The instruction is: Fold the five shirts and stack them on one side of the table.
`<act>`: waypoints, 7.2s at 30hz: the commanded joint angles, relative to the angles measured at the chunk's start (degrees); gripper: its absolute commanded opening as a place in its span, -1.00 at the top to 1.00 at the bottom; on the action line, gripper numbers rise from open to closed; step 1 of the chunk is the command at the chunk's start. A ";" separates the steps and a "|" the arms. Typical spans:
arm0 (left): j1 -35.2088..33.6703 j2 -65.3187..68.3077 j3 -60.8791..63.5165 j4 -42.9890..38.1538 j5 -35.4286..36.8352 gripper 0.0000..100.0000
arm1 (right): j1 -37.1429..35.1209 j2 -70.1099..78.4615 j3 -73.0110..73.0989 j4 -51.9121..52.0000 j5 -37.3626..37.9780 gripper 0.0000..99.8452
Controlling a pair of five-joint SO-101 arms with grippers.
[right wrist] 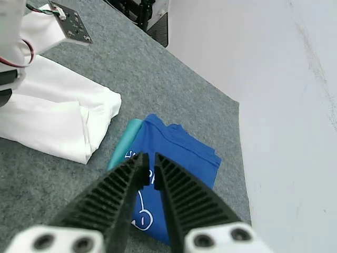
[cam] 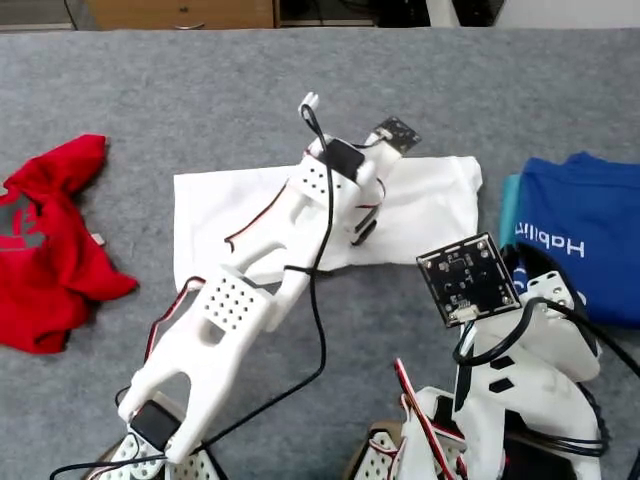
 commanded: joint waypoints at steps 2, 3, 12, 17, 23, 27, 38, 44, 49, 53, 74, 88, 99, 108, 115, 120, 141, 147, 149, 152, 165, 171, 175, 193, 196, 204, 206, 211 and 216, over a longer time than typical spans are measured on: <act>1.67 -1.98 -4.75 4.84 2.64 0.68 | 0.84 -0.40 -0.04 0.18 -0.35 0.93; 1.49 -2.33 -6.86 6.51 3.43 0.68 | 0.84 -0.40 -0.04 0.18 -0.35 0.93; -3.34 -9.10 -12.48 7.03 5.71 0.68 | 0.84 -0.31 0.22 0.18 -0.62 0.93; -10.37 -12.97 -12.22 7.12 9.93 0.68 | 0.84 -0.31 4.44 0.18 -0.62 0.93; -21.10 -20.79 -2.11 7.21 11.87 0.68 | 0.84 -0.31 10.15 0.18 -0.62 0.93; -27.25 -26.59 10.20 7.21 11.96 0.74 | 0.92 -0.31 13.67 0.35 -0.62 0.93; -37.27 -32.57 30.59 7.03 12.13 0.65 | 0.92 -0.31 19.21 10.46 -0.18 0.93; -42.02 -26.42 30.77 6.95 10.02 0.60 | 1.01 0.04 18.42 10.64 0.88 0.93; -41.76 -20.35 30.59 6.95 9.05 0.60 | 1.01 0.13 18.42 10.64 0.88 0.93; -40.88 -17.63 27.60 6.95 9.23 0.60 | 1.01 0.13 18.42 10.73 0.88 0.93; -33.58 -5.67 20.92 7.03 12.13 0.96 | 1.10 -0.13 12.88 10.64 3.25 0.93; -46.33 -12.97 22.24 7.12 6.59 0.96 | 9.63 -0.22 8.75 9.85 10.64 0.93; -51.87 -19.47 22.68 7.12 -0.70 0.96 | 9.54 -0.22 8.84 9.85 10.64 0.93; -40.53 -32.48 33.41 7.12 -0.09 0.96 | 9.54 -0.22 9.01 9.85 10.29 0.93; -26.37 -45.23 42.29 7.12 5.63 0.96 | 9.63 -0.22 9.01 10.11 10.20 0.93; -16.44 -47.43 41.49 7.12 11.34 0.96 | 9.63 -0.22 9.01 10.20 10.20 0.93; 0.00 -31.43 10.90 6.95 24.53 0.96 | 9.71 -0.31 9.01 10.29 6.15 0.93; 0.00 -21.49 0.70 6.95 24.70 0.96 | 9.71 -0.31 9.10 10.29 6.15 0.93; 0.09 -18.59 -3.08 6.95 24.70 0.96 | 9.71 -0.31 9.10 10.29 6.15 0.93; 0.09 -15.34 -8.53 6.95 24.70 0.96 | 9.71 -0.31 9.10 10.73 6.15 0.93; 4.75 -13.14 -12.40 2.29 24.70 0.96 | 9.71 -5.49 9.71 12.66 6.24 0.93; 5.27 -12.88 -12.31 0.44 24.53 0.96 | 9.71 -12.09 14.73 12.66 6.51 0.93; 6.68 -12.88 -12.31 -0.62 24.35 0.96 | 9.71 -14.64 16.22 12.66 6.59 0.93; 4.31 -11.82 -17.93 0.62 20.48 0.62 | 9.71 -14.99 16.22 12.31 6.59 0.93; 0.44 -11.82 -21.98 2.99 19.60 0.66 | 9.54 -14.99 16.31 12.31 6.59 0.93; -7.65 -6.55 -15.91 3.43 12.13 0.93 | 9.36 -14.99 16.40 12.22 6.59 0.93; -8.26 -4.00 -13.98 2.29 12.04 0.93 | 9.27 -14.99 16.75 12.22 6.59 0.93; -5.98 1.36 -13.89 4.66 12.13 0.96 | 9.45 -15.25 18.07 12.22 6.59 0.93; -3.52 3.21 -13.89 6.95 12.48 0.96 | 9.45 -15.34 17.80 11.87 6.68 0.93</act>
